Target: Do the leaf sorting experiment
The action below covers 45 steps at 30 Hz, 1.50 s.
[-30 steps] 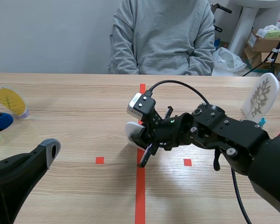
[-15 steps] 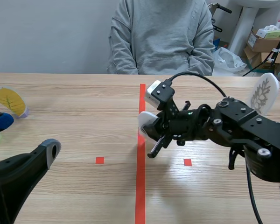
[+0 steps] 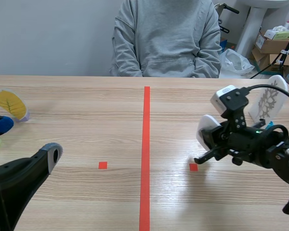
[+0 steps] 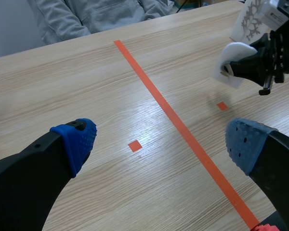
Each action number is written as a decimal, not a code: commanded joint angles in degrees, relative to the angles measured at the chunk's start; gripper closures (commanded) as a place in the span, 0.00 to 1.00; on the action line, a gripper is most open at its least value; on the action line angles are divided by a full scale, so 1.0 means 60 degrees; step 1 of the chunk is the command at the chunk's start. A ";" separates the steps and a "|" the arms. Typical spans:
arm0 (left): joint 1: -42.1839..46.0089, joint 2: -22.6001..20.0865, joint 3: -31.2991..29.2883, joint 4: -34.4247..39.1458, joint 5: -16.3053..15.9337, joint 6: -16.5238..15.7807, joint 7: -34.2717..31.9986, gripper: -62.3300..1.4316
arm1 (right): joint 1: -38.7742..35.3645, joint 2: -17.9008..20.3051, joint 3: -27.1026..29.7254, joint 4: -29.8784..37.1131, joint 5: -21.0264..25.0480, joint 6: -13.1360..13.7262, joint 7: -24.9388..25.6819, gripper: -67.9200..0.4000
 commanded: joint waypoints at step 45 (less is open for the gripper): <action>-0.0055 0.0025 -0.0025 0.0015 -0.0098 -0.0022 -0.0131 0.08 | -0.0047 0.0922 0.3555 -0.2594 -0.0004 -0.1093 0.1300 0.69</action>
